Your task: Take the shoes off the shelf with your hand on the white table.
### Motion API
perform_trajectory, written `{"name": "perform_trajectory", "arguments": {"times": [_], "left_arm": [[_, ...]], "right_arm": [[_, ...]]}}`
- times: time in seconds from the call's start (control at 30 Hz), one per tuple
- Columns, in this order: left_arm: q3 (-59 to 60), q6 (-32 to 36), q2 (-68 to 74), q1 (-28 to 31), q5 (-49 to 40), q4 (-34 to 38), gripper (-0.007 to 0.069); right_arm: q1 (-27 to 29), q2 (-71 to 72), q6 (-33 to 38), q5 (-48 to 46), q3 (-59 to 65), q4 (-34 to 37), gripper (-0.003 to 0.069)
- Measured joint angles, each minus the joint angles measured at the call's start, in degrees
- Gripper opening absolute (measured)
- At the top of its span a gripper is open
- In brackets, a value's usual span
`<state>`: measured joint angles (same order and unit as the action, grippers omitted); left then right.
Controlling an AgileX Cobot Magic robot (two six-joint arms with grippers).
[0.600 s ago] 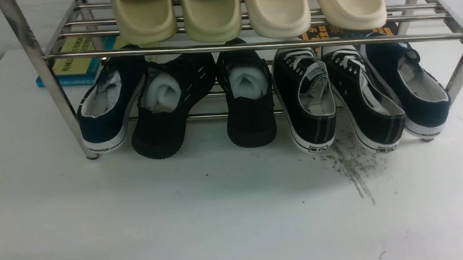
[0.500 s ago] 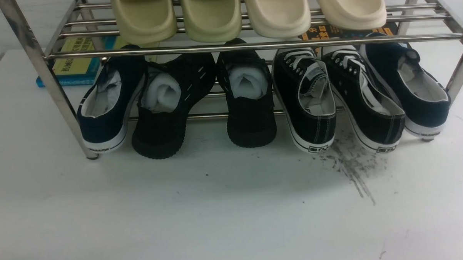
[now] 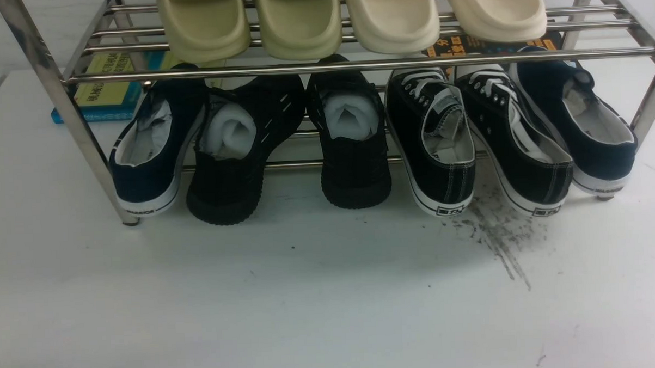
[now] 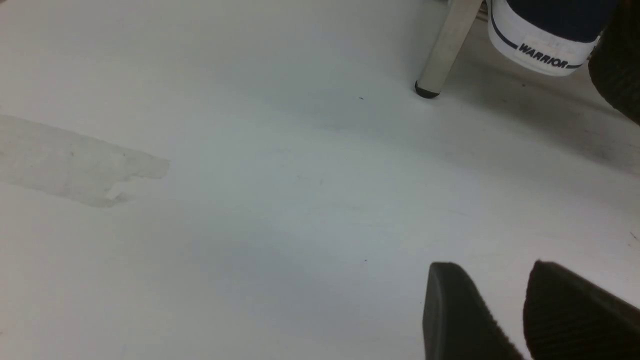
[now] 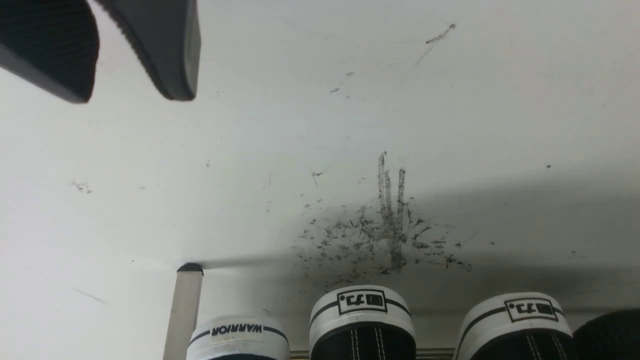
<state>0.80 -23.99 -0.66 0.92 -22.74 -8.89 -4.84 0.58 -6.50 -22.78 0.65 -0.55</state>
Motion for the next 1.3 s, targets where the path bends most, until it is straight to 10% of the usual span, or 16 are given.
{"name": "perform_trajectory", "arguments": {"times": [0.9,1.3], "left_arm": [[0.00,0.00,0.00,0.00,0.00,0.00,0.0243],[0.00,0.00,0.00,0.00,0.00,0.00,0.0243]], "right_arm": [[0.00,0.00,-0.46,0.46,0.05,1.14,0.0237],[0.00,0.00,-17.43,4.58,0.69,36.00,0.0237]]}}
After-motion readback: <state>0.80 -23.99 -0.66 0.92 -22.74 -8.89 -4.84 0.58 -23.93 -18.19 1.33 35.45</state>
